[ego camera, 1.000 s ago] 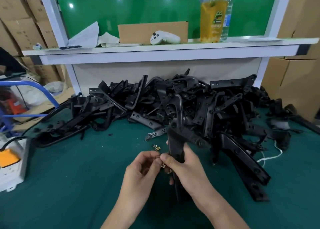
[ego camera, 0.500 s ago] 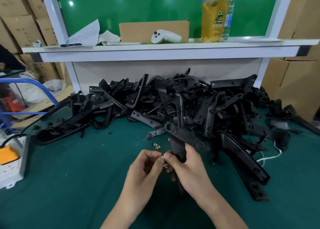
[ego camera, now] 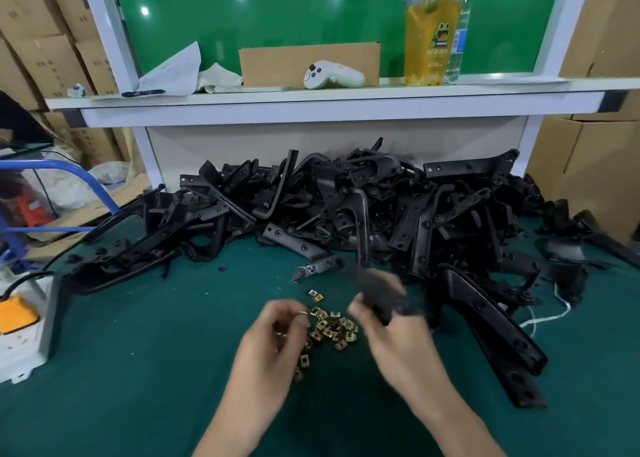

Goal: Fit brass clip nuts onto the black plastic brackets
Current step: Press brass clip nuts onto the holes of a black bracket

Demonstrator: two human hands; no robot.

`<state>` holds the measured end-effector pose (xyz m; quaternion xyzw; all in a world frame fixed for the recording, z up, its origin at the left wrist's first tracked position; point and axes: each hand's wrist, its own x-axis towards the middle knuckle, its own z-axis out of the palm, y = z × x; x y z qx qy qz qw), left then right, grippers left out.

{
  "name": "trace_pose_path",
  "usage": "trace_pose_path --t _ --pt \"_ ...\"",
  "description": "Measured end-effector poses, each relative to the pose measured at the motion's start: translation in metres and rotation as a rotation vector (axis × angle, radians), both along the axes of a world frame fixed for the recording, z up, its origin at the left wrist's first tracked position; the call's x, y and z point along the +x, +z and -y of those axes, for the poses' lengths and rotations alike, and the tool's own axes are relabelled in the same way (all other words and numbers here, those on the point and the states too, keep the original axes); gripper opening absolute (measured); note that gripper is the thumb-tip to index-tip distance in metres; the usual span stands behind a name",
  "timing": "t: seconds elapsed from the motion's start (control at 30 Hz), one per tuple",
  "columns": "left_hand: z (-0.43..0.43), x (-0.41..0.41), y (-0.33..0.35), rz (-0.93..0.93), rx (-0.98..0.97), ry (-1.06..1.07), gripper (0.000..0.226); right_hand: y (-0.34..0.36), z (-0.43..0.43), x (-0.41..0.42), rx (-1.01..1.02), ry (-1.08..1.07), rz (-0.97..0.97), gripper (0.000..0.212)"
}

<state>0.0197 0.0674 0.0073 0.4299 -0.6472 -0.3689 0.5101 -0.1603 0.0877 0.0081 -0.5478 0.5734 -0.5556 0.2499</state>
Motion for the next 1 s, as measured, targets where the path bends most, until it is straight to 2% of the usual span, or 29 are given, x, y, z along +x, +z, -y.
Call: trace_pose_path --t 0.03,0.1,0.3,0.4,0.57,0.73,0.83,1.0 --pt "0.003 0.005 0.000 -0.060 0.005 0.049 0.011 0.001 0.000 -0.008 0.015 -0.067 0.073 0.006" --pt "0.008 0.011 -0.002 -0.172 0.033 0.122 0.010 0.002 -0.002 -0.022 0.072 -0.120 0.139 0.010" --pt "0.011 0.008 -0.009 -0.322 0.144 0.140 0.022 0.002 -0.004 -0.025 0.194 -0.066 -0.036 0.014" --pt "0.014 0.013 -0.009 -0.516 0.208 0.152 0.021 0.001 -0.003 -0.026 0.239 -0.057 -0.164 0.015" --pt "0.019 0.021 -0.007 -0.744 0.239 0.189 0.020 0.000 -0.003 -0.025 0.218 -0.126 -0.242 0.013" --pt "0.018 0.015 -0.005 -0.748 0.267 0.070 0.029 0.002 -0.008 -0.018 0.162 -0.185 -0.590 0.008" --pt "0.016 0.012 -0.006 -0.702 0.258 -0.015 0.031 0.002 -0.010 -0.012 0.073 -0.192 -0.758 0.034" --pt "0.012 0.005 -0.006 -0.656 0.265 -0.104 0.027 0.007 -0.013 -0.005 -0.058 -0.199 -0.742 0.043"
